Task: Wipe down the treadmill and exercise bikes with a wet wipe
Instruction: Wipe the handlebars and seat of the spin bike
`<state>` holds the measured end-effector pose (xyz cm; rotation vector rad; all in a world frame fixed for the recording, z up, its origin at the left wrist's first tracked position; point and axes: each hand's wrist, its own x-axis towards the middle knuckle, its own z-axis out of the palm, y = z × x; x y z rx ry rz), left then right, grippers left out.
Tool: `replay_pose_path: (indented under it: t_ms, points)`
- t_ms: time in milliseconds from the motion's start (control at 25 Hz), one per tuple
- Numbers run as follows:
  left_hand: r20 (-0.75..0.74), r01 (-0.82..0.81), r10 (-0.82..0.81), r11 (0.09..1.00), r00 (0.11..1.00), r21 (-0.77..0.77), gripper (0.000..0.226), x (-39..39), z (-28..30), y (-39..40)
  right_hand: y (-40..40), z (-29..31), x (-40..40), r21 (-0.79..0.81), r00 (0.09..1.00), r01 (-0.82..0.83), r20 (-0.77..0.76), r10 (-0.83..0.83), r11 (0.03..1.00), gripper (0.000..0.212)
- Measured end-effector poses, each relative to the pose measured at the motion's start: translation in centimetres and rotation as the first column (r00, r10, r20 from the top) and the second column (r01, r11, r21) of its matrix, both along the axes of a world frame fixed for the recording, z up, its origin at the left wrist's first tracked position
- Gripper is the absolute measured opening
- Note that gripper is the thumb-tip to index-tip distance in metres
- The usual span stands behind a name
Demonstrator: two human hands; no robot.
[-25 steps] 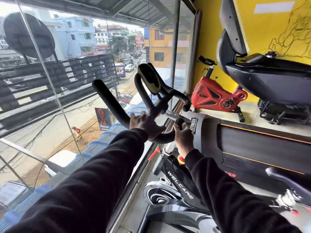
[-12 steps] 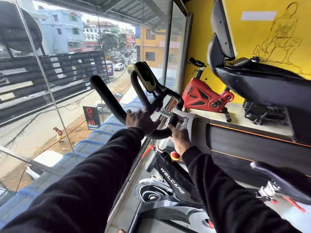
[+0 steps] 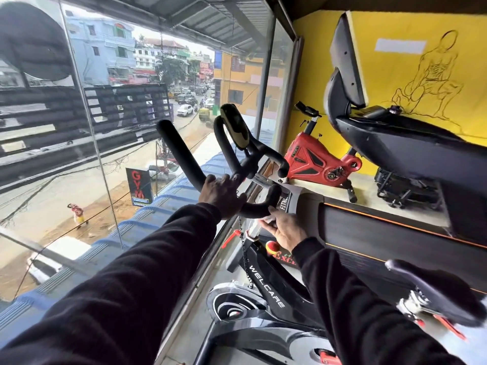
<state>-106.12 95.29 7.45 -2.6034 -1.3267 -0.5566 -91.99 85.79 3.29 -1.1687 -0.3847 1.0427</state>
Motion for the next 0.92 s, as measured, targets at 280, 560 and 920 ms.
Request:
replay_pose_path:
  t_ms: [280,560,920]
  points:
    - [-0.003,0.086,-0.086,0.996,0.996,0.005,0.050,-0.9,-0.4,0.2,-0.9,0.4,-3.0,-0.056,0.986,0.077,0.155,-0.067,0.995,0.016]
    - [0.108,0.144,-0.173,0.960,0.979,0.239,0.049,-3.4,-1.8,1.6,-1.6,-0.3,-2.7,0.285,-0.186,-0.055,0.939,-0.290,0.957,0.027]
    - [0.222,0.118,-0.184,0.952,0.957,0.281,0.057,-6.7,-3.4,1.5,-1.0,-1.3,-0.8,0.172,-0.520,-0.338,0.785,-0.336,0.925,0.032]
